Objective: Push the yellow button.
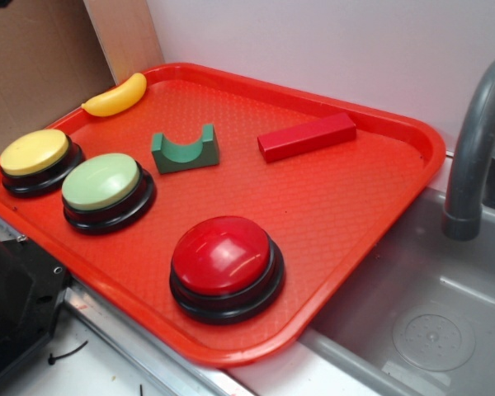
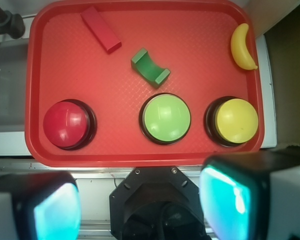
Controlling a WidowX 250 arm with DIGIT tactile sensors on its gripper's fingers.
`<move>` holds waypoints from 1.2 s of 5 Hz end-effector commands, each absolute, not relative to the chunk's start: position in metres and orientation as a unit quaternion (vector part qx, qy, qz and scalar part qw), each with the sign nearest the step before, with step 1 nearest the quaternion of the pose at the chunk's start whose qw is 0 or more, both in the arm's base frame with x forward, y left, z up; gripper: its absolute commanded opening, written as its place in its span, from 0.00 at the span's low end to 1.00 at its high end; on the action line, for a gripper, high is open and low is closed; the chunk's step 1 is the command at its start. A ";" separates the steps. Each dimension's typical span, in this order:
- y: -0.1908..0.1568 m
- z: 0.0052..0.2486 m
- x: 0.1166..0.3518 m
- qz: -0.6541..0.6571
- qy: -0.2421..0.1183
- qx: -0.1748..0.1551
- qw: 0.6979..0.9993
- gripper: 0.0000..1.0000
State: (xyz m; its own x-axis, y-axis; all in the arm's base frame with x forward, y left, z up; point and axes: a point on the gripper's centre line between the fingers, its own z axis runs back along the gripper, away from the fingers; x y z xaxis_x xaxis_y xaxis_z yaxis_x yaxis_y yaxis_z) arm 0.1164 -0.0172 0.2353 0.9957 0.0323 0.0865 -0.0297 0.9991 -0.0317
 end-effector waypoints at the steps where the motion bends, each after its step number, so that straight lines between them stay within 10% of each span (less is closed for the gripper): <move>1: -0.017 0.235 0.116 0.016 -0.044 -0.015 0.999 1.00; 3: 0.093 0.152 0.189 0.232 0.007 0.049 0.971 1.00; 6: 0.155 0.097 0.155 0.342 -0.014 0.063 0.937 1.00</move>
